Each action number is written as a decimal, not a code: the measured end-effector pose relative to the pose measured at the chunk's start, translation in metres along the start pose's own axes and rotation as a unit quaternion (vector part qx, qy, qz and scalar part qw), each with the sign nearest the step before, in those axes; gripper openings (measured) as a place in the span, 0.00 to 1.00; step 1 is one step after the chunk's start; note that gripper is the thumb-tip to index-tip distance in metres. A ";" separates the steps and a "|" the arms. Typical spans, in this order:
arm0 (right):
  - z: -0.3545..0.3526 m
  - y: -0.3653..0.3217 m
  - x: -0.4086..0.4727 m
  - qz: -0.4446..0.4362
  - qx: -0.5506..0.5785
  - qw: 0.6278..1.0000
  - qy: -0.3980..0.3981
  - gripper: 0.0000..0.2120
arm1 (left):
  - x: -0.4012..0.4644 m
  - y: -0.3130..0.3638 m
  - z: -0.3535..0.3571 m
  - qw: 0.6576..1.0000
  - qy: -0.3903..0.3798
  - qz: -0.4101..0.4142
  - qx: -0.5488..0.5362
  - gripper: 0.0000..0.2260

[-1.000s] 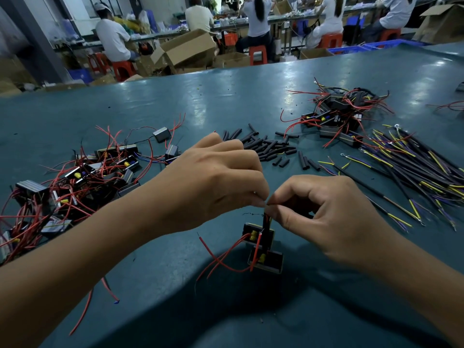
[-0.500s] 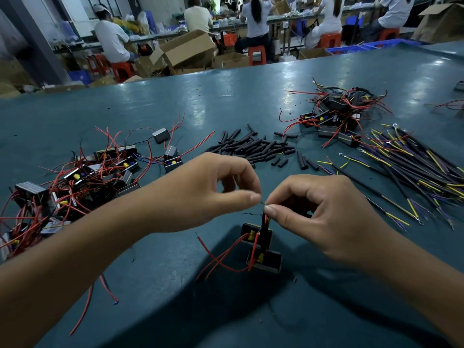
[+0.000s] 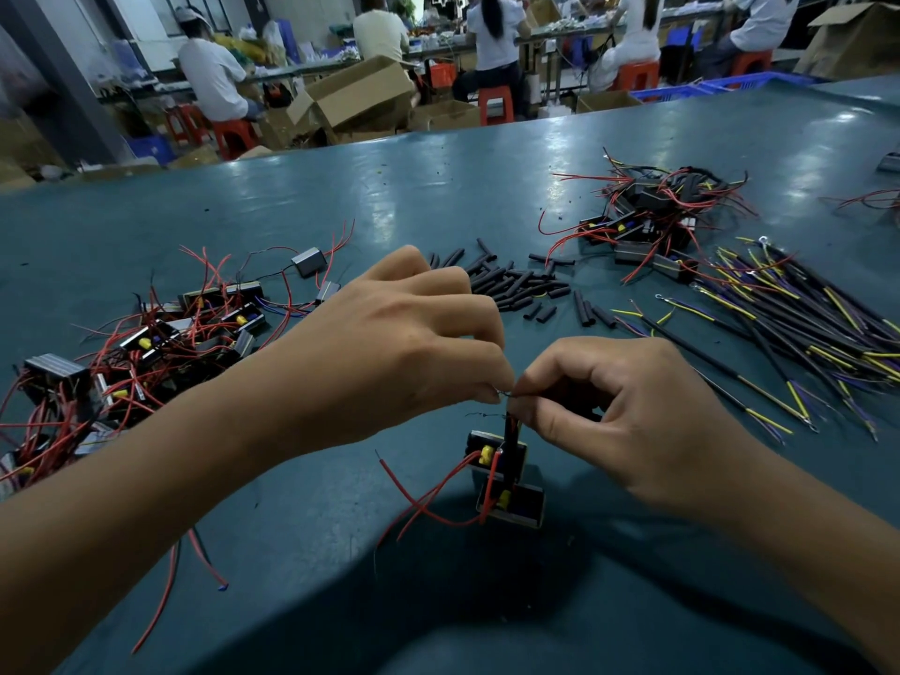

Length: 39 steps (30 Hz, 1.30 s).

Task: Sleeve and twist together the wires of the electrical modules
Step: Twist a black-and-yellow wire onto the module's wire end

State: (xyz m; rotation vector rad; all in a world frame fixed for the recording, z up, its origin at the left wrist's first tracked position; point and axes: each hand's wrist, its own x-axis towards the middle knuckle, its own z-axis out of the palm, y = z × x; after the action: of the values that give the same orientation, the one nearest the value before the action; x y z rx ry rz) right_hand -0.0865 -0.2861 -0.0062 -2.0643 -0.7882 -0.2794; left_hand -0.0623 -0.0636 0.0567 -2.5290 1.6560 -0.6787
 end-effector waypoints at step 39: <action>-0.001 0.000 0.000 -0.010 -0.015 1.000 -0.001 0.02 | 0.005 0.004 -0.001 0.999 -0.026 -0.011 -0.019 0.06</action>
State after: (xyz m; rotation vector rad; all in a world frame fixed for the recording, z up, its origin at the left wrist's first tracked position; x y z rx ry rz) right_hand -0.0866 -0.2863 -0.0056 -2.0860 -0.8107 -0.3030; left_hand -0.0646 -0.0699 0.0581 -2.5711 1.6440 -0.5831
